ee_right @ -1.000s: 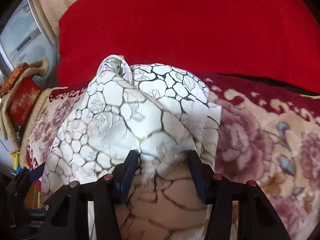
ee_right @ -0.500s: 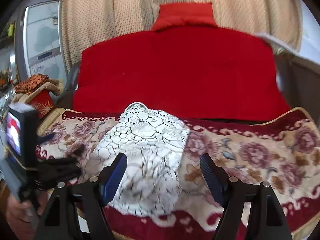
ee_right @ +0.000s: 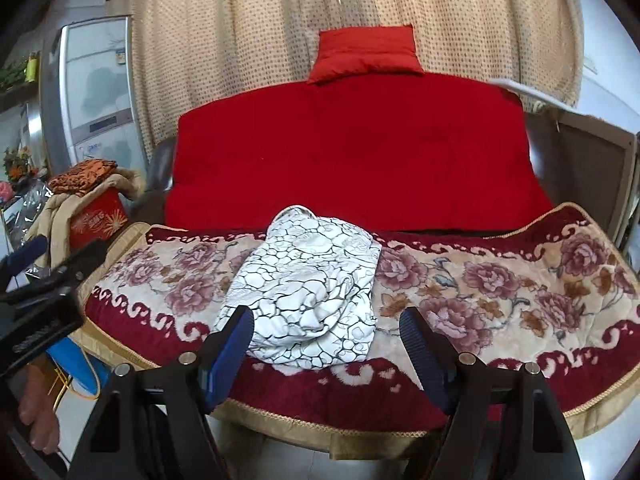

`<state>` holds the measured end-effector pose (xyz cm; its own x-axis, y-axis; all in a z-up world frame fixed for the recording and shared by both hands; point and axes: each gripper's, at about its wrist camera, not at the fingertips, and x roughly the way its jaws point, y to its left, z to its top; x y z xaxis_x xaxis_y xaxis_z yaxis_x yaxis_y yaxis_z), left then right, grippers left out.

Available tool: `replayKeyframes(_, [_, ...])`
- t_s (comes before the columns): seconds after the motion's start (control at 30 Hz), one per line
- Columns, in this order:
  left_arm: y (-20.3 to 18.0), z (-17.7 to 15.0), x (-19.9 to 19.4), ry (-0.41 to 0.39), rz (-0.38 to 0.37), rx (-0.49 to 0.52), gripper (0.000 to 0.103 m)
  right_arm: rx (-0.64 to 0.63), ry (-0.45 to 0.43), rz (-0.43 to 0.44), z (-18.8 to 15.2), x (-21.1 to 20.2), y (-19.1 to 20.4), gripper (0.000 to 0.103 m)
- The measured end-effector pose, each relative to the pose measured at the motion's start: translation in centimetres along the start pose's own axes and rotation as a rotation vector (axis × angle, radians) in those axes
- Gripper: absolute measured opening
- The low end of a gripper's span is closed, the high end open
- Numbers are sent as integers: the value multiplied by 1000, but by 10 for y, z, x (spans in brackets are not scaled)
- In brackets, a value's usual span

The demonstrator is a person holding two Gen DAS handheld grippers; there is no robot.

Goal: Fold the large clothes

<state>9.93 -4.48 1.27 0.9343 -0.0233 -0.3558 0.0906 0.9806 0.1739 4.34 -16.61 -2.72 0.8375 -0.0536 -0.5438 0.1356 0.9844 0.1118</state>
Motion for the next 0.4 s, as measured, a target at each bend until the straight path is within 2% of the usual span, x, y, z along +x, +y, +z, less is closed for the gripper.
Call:
replayKeyframes(0.2, [8, 6, -30, -57, -23, -11, 99, -4, -17, 20, 3, -13, 13, 79])
replayKeyframes(0.4, [11, 8, -37, -95, -34, -21, 99, -28, -38, 17, 3, -18, 23, 79])
